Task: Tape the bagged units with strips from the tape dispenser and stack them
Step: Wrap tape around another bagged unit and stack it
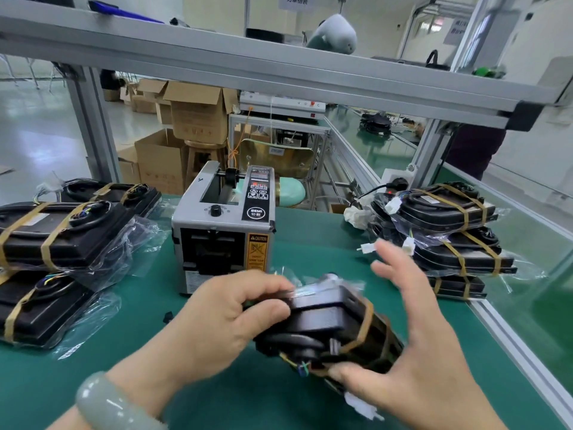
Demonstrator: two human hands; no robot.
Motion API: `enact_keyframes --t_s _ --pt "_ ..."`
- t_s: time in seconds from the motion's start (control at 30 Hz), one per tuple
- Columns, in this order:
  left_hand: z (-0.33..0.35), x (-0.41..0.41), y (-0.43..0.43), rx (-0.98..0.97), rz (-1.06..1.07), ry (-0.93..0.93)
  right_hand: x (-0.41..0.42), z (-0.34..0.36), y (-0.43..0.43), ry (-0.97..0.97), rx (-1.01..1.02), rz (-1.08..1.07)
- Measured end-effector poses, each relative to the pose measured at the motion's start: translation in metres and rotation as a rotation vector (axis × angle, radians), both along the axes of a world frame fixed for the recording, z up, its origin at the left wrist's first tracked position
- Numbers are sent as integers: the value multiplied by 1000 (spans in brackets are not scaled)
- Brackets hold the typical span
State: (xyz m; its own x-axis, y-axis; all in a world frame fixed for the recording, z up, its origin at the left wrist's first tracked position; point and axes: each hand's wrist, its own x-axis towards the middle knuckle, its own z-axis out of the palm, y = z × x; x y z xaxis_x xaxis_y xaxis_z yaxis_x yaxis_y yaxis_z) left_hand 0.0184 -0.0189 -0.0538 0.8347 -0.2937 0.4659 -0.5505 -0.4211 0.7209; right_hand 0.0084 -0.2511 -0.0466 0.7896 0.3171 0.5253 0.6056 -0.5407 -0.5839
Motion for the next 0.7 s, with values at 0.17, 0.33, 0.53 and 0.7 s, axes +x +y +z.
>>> enact_keyframes --t_s 0.17,0.33,0.53,0.7 --pt "-25 -4 10 -109 8 338 6 14 0 70 -361 -32" --pt "-23 0 18 -226 379 391 9 9 10 -7 -525 -153" --pt "-18 12 23 -802 563 602 5 2 15 -110 -655 -155" --pt "-13 22 28 -993 650 732 4 -1 16 -32 -599 -159"
